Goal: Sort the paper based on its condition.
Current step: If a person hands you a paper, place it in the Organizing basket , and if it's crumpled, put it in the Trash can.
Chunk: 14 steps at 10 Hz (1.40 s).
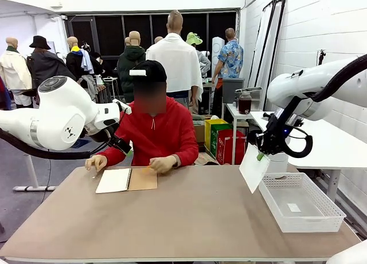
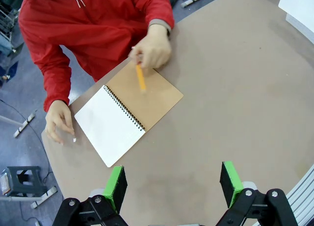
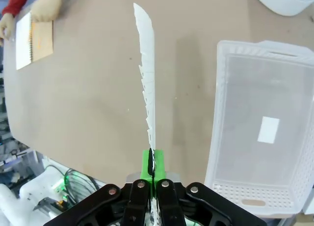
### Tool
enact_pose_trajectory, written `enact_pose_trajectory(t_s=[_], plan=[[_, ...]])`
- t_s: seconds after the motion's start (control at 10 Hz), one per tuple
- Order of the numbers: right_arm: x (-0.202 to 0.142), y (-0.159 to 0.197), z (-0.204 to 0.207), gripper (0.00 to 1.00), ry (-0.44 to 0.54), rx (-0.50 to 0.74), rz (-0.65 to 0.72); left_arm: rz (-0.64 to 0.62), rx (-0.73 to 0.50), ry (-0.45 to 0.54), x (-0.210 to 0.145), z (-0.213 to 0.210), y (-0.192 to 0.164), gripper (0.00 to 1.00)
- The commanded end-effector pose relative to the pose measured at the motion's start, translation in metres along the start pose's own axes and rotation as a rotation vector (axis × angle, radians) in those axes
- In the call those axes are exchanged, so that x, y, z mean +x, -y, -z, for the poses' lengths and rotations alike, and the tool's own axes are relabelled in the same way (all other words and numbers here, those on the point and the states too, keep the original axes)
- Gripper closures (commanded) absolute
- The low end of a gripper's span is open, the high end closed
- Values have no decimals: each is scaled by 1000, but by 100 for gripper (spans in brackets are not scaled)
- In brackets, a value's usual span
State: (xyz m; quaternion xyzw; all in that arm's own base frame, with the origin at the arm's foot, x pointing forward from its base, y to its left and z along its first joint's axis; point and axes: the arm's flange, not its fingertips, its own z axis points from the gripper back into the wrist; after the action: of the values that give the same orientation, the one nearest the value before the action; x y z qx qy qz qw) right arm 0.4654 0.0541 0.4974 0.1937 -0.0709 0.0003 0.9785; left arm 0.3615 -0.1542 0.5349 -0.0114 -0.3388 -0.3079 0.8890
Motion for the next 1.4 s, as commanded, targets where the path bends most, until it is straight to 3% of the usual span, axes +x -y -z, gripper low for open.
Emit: enact_pose_trajectory(t_s=[0.0,0.4,0.8,1.3], plan=[[-6,19,-1,100,-16,-29,-3,-2,-1,-3,-1,0,-1,0],[-28,65,-5,100,-11,-53,-3,-2,-1,-3,-1,0,-1,0],[-24,102,-7,100,48,-81,-35,-2,-1,-3,-1,0,-1,0],[-29,109,31,100,-28,-40,-12,-2,-1,-3,-1,0,-1,0]])
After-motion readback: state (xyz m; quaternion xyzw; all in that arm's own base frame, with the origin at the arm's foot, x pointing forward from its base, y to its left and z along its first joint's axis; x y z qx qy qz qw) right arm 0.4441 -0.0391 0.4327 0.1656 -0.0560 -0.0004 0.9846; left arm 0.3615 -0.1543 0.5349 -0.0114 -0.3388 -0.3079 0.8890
